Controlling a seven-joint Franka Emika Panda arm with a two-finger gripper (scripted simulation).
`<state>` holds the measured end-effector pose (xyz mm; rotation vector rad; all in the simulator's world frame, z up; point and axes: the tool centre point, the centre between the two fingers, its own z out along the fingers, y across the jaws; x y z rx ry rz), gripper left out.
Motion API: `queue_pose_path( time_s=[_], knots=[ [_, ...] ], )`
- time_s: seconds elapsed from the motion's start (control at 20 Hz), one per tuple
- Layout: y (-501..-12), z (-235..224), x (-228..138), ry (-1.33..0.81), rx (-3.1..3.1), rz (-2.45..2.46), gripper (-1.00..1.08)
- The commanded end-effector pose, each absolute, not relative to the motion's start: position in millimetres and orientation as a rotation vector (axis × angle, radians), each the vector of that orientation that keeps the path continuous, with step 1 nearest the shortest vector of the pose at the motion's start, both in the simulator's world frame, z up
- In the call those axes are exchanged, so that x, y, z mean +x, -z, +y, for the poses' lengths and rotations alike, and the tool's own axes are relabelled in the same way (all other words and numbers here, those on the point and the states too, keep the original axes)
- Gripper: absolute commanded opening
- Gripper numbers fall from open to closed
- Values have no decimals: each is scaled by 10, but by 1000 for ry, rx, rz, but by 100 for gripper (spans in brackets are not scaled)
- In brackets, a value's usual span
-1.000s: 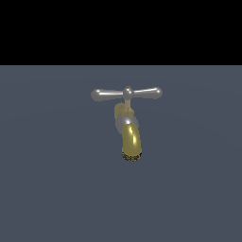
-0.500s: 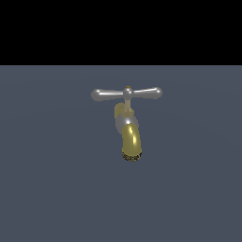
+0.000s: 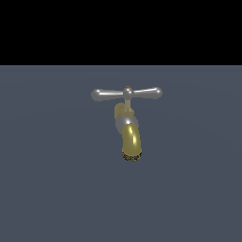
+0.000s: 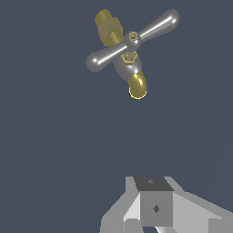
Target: Turn on the faucet by rotating a designated handle.
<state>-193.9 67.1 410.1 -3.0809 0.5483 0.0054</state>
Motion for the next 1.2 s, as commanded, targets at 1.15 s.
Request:
queue_pose_path(
  time_s=[1.15],
  knots=[
    [-2990,1149,-742,-6,-2823,1346,-100]
  ],
)
